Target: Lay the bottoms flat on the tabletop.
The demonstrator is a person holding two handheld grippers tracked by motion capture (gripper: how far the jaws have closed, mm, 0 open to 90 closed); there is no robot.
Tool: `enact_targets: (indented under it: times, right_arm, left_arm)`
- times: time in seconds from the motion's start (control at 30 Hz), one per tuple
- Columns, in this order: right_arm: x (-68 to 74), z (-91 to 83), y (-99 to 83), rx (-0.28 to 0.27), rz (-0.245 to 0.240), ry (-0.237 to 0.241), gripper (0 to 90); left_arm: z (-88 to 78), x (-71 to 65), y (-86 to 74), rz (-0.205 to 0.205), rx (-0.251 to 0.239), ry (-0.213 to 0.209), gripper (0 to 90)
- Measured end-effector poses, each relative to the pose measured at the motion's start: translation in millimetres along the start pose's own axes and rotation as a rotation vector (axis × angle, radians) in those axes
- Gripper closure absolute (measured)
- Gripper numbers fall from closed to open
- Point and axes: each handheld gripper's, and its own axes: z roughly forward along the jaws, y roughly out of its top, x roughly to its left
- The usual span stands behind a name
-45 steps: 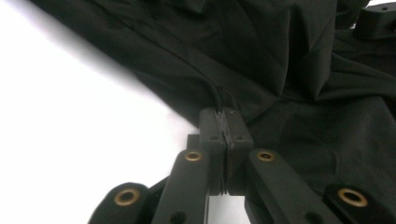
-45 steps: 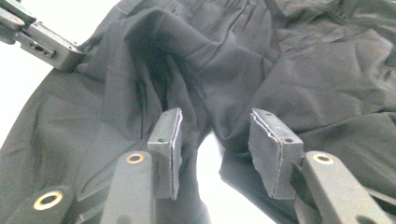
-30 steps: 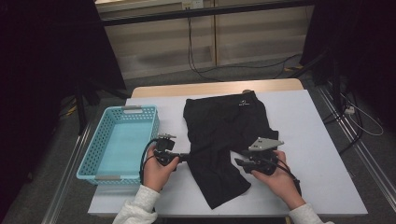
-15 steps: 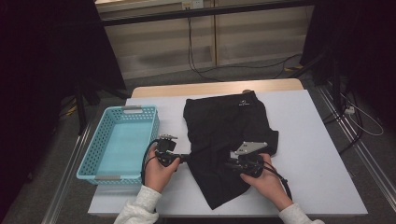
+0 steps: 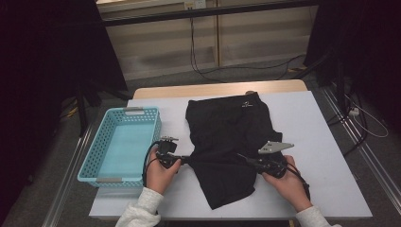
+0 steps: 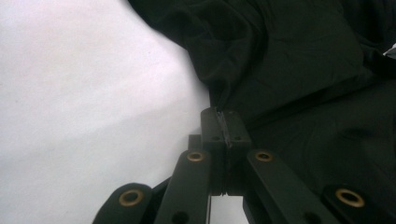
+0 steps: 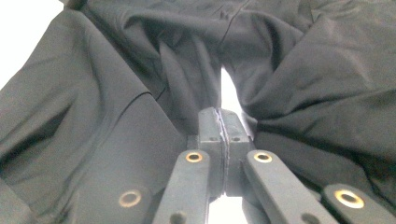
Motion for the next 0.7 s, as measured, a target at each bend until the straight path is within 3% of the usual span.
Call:
enact_targets:
  times: [0.07,0.17,0.23,0.33,0.53,0.63,0.7]
  right_arm:
    - [1.2,0.9,-1.5,0.006,-0.008,-0.004,88.6]
    - [2.9,3.8,-2.5,0.021,-0.011,-0.024,83.6]
    - [2.7,3.5,-2.8,0.019,-0.010,-0.031,81.8]
    - [2.6,-0.9,-1.1,0.001,-0.012,-0.060,75.1]
    - [21.2,-12.3,9.0,-0.056,-0.045,-0.012,66.3]
    - [36.1,-11.3,15.2,-0.055,-0.072,0.016,64.9]
    - [44.8,-4.5,16.6,-0.025,-0.089,0.023,63.9]
  left_arm:
    - [1.4,-2.2,-0.2,0.013,-0.009,0.002,87.2]
    - [0.9,-1.8,-0.6,0.011,-0.013,-0.028,74.2]
    - [-1.0,-2.4,-0.9,0.017,-0.023,-0.027,61.9]
    - [-3.1,-5.5,-2.0,0.033,-0.040,-0.020,51.2]
    - [-4.7,-11.8,-8.4,0.068,-0.036,-0.006,42.0]
    - [-7.1,-14.9,-12.0,0.072,-0.052,0.007,37.9]
    - [-10.6,-16.8,-14.1,0.075,-0.052,0.005,35.9]
